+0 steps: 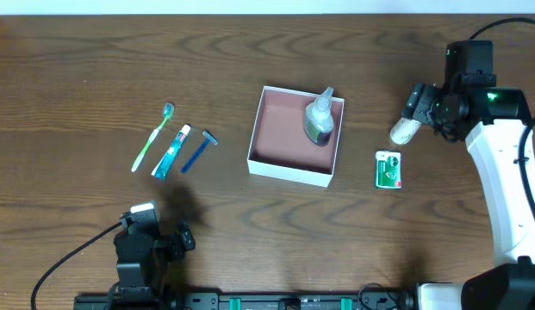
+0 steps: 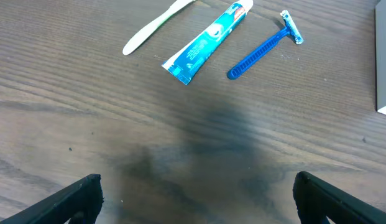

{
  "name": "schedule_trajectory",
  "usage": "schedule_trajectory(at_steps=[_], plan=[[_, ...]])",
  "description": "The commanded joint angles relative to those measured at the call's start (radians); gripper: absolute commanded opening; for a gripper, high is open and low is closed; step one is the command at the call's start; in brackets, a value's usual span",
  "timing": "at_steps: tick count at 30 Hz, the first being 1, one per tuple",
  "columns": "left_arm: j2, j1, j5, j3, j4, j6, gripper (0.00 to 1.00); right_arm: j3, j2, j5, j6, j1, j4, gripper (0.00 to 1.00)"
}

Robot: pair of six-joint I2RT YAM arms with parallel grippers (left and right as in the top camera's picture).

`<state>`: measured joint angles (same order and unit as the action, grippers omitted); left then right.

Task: Pack container
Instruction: 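Grasp the white bamboo-print tube with the right gripper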

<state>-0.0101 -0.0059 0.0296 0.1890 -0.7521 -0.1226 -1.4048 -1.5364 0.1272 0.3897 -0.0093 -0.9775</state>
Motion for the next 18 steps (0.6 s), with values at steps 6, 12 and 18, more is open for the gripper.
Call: schedule_trajectory(at_steps=[6, 12, 18], plan=[[0.006, -0.003, 0.0, -0.015, -0.012, 0.013, 0.98, -0.005, -0.054, 0.004, 0.034, -0.005, 0.022, 0.17], [0.006, -0.003, 0.0, -0.015, -0.012, 0.013, 0.98, -0.005, -0.042, 0.015, 0.036, -0.005, 0.019, 0.01], [0.006, -0.003, 0.0, -0.015, -0.012, 0.013, 0.98, -0.009, 0.091, 0.007, 0.01, 0.013, 0.006, 0.01]])
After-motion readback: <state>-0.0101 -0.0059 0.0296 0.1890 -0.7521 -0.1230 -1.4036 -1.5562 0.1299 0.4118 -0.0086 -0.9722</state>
